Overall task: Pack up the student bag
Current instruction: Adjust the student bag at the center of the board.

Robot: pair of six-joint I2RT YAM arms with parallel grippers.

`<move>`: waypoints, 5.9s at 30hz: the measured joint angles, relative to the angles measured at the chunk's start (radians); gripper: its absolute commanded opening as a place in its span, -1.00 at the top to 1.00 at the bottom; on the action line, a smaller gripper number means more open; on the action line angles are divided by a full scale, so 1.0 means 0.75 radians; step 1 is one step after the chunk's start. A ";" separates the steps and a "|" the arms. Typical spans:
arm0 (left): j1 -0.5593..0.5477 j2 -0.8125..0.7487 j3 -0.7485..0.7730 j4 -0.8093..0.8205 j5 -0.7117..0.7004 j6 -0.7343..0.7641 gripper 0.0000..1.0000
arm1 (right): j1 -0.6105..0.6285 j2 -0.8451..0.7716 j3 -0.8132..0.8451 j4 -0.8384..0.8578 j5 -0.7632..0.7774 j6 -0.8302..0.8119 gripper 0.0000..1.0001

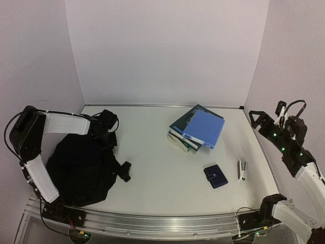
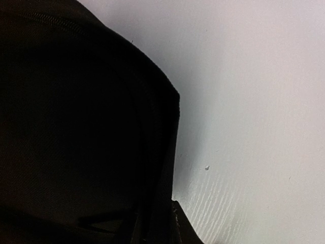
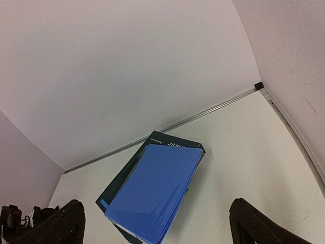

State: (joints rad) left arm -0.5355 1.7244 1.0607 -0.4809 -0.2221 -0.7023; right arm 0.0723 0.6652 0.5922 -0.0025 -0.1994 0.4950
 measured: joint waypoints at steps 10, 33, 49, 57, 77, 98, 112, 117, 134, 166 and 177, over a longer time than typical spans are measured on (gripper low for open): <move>-0.143 0.131 0.109 0.013 0.017 -0.010 1.00 | 0.000 0.022 -0.001 0.000 -0.021 -0.004 -0.97; -0.444 0.056 0.269 0.133 0.289 -0.091 -0.61 | 0.000 0.208 0.020 -0.091 -0.191 -0.097 -0.87; 0.305 -0.651 -0.306 -0.044 0.525 -0.181 -0.99 | 0.615 0.673 0.287 -0.115 0.034 -0.009 -0.65; 0.432 -0.819 -0.424 -0.047 0.651 -0.208 -0.99 | 0.876 1.041 0.495 0.005 0.102 0.101 -0.57; 0.437 -1.037 -0.458 -0.178 0.680 -0.210 -0.99 | 0.946 1.971 1.216 -0.043 0.062 0.102 0.92; 0.438 -1.051 -0.598 -0.370 0.655 -0.224 -0.91 | 1.139 1.486 0.577 0.051 0.410 0.495 1.00; 0.438 -0.952 -0.808 -0.111 0.759 -0.354 -0.09 | 1.184 1.397 0.398 0.155 0.470 0.643 1.00; 0.438 -0.826 -0.814 0.056 0.792 -0.347 0.74 | 1.234 1.394 0.355 0.162 0.447 0.661 1.00; 0.474 -0.146 -0.256 0.319 0.769 -0.009 0.70 | 1.567 1.233 0.254 0.085 0.388 0.748 0.05; 0.486 -0.820 -0.671 -0.084 0.809 -0.191 -0.15 | 1.615 1.773 0.898 -0.138 0.441 0.431 0.32; 0.491 -0.648 -0.775 0.255 0.874 -0.281 0.57 | 1.620 1.813 0.900 -0.049 0.309 0.422 0.43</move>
State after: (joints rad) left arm -0.1673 1.2383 0.4791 -0.2897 0.4333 -0.9133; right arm 1.2870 2.0247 1.2671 -0.0390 0.0327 0.8116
